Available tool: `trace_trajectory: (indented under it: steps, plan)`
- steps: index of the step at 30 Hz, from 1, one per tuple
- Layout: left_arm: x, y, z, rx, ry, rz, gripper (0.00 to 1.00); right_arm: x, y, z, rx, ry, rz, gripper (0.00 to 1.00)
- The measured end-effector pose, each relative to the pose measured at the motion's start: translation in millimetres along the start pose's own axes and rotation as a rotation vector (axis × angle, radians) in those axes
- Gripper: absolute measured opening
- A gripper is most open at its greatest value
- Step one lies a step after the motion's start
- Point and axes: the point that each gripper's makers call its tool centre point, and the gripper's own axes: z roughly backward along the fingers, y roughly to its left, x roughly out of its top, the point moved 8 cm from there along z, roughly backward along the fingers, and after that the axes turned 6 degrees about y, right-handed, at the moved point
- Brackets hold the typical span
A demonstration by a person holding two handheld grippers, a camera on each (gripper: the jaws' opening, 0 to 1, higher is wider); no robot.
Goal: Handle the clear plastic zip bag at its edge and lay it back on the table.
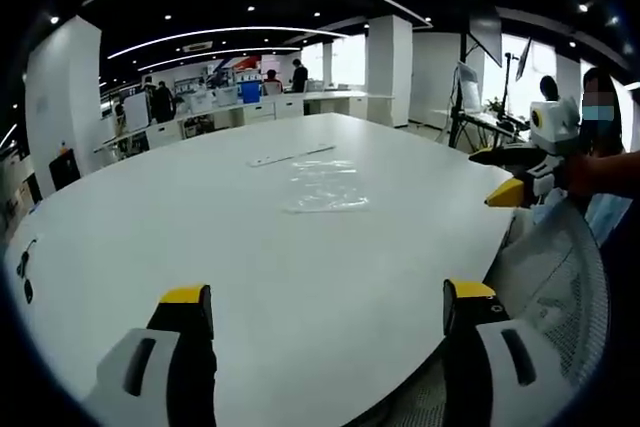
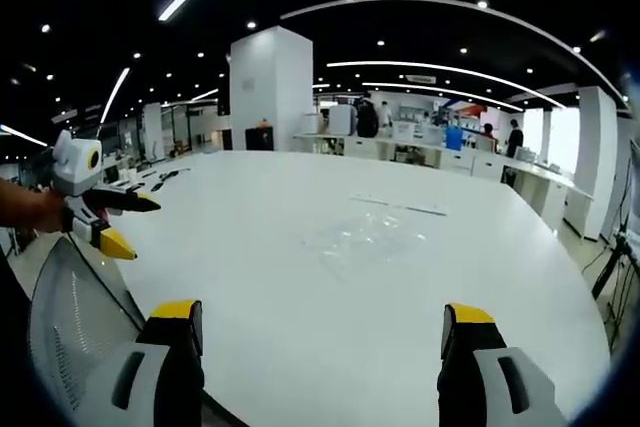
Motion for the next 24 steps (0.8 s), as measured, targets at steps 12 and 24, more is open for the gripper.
trace_trajectory:
  steps: [12, 24]
  plan:
    - [-3.3, -1.5, -2, -0.001, 0.011, -0.023, 0.94, 1.2, 1, 2, 0.015, 0.012, 0.021, 1.0]
    - [-7.5, -5.8, -7, -0.02, 0.03, -0.031, 0.93, -8.7, 3, 3, 0.02, 0.041, 0.003, 1.0]
